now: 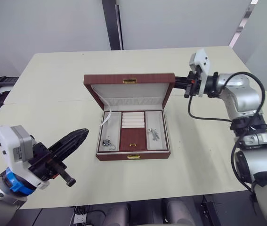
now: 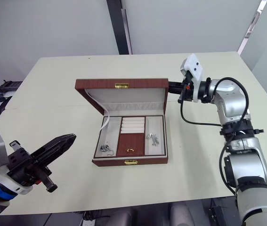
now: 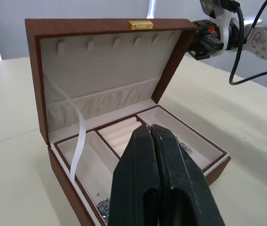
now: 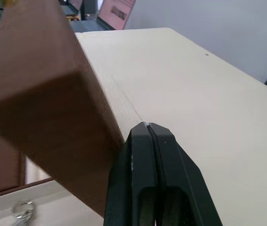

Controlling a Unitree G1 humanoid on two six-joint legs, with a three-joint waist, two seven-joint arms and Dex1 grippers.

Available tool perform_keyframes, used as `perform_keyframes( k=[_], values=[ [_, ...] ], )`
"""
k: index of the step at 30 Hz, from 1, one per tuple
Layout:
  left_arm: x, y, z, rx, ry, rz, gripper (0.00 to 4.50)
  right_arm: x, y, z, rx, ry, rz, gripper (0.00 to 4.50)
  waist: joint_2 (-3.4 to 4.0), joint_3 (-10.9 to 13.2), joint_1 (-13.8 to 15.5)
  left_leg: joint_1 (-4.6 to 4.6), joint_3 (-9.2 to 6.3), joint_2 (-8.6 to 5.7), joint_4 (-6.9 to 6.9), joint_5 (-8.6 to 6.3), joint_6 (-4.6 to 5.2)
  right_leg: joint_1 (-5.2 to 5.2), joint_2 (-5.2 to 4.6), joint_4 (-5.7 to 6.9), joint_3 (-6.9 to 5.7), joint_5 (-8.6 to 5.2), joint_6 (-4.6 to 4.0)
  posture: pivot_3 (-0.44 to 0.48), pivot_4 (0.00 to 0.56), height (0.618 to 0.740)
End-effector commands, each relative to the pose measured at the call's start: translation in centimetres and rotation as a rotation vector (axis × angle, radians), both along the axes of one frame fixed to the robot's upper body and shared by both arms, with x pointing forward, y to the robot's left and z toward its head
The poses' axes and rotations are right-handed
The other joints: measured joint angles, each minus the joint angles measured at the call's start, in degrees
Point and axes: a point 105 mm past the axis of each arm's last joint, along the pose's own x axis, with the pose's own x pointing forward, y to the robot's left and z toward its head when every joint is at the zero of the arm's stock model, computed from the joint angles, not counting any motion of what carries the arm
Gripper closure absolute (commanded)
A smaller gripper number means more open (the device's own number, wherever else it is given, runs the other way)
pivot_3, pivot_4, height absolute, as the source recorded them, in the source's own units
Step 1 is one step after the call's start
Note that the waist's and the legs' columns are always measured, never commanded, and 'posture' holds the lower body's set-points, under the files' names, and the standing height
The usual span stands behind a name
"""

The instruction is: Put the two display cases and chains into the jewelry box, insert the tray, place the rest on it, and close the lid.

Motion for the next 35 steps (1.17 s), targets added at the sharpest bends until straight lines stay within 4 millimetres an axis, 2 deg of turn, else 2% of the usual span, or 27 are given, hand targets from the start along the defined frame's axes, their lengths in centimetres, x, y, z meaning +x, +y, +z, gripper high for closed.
perform_keyframes(
  k=[1, 5, 9, 14, 16, 18, 20, 25, 29, 35],
  values=[
    [-0.3, 0.8, 0.1, 0.034, -0.011, 0.005, 4.48, -2.5, 0.1, 1.0, -0.023, -0.007, 0.11, 4.5, 0.0, 0.0, 0.0, 0.0, -0.01, 0.0, 0.0, -0.01, 0.01, 0.01, 0.0, -0.02, -0.01, 0.0, 0.0, 0.0, 0.15, 0.74],
    [-0.3, 1.1, -0.4, 0.043, 0.003, 0.01, 4.48, -3.5, -0.4, 0.7, -0.064, -0.005, 0.119, 4.5, 0.0, 0.0, 0.0, 0.03, 0.0, 0.01, 0.01, -0.06, 0.1, 0.03, 0.0, 0.0, -0.01, 0.0, 0.0, 0.0, 0.15, 0.74],
    [0.5, 2.1, -0.5, 0.065, -0.008, 0.08, 4.48, -2.9, -1.3, 0.7, -0.055, -0.061, 0.015, 4.5, 0.0, 0.0, 0.0, 0.02, -0.01, 0.01, 0.0, -0.06, 0.1, 0.03, 0.0, -0.01, -0.02, 0.0, 0.0, 0.0, 0.15, 0.74],
    [3.6, 5.9, -2.0, 0.203, 0.053, 0.314, 4.48, -1.8, -4.5, 0.0, 0.001, -0.125, -0.237, 4.5, 0.0, 0.0, 0.5, 0.0, -0.1, -0.01, 0.03, -0.05, 0.09, 0.06, 0.0, 0.0, -0.09, 0.0, 0.0, 0.0, 0.15, 0.74],
    [4.4, 7.1, -2.0, 0.217, 0.036, 0.391, 4.48, -1.5, -5.8, -0.8, -0.026, -0.16, -0.313, 4.5, -0.01, 0.0, 0.4, 0.01, -0.08, -0.03, 0.03, -0.05, 0.1, 0.05, -0.01, 0.01, -0.05, 0.01, 0.01, 0.0, 0.15, 0.74],
    [5.3, 9.1, -2.8, 0.229, 0.054, 0.507, 4.48, -0.9, -7.9, -2.0, -0.063, -0.218, -0.442, 4.5, -0.01, 0.0, 0.4, 0.0, -0.09, -0.04, 0.02, -0.04, 0.07, 0.05, -0.01, -0.02, -0.06, 0.01, 0.02, 0.0, 0.15, 0.74],
    [5.7, 10.5, -3.6, 0.241, 0.055, 0.575, 4.48, -0.7, -9.7, -3.0, -0.105, -0.279, -0.547, 4.5, -0.01, 0.0, 0.3, 0.01, -0.07, -0.03, -0.01, 0.02, -0.04, 0.04, -0.01, 0.0, -0.04, 0.01, 0.02, 0.0, 0.15, 0.74],
    [5.8, 13.3, -5.7, 0.254, 0.044, 0.722, 4.48, -0.9, -12.3, -6.2, -0.164, -0.332, -0.699, 4.5, -0.02, 0.0, 0.0, 0.03, 0.03, 0.0, 0.0, 0.05, -0.1, 0.01, -0.01, 0.01, 0.04, 0.01, 0.02, 0.0, 0.15, 0.74],
    [5.5, 14.1, -8.1, 0.317, 0.098, 0.765, 4.48, -0.9, -14.1, -7.5, -0.143, -0.351, -0.834, 4.5, -0.02, 0.0, 0.0, 0.05, 0.04, -0.01, 0.0, 0.06, -0.1, 0.02, -0.01, 0.02, 0.05, 0.01, 0.02, 0.0, 0.15, 0.74],
    [5.2, 14.2, -9.0, 0.242, 0.064, 0.778, 4.48, -1.0, -14.7, -8.5, -0.15, -0.334, -0.859, 4.5, -0.02, 0.0, 0.1, 0.05, 0.01, -0.02, 0.01, 0.05, -0.09, 0.04, -0.04, 0.02, 0.02, 0.02, 0.03, 0.0, 0.15, 0.74]
  ],
)
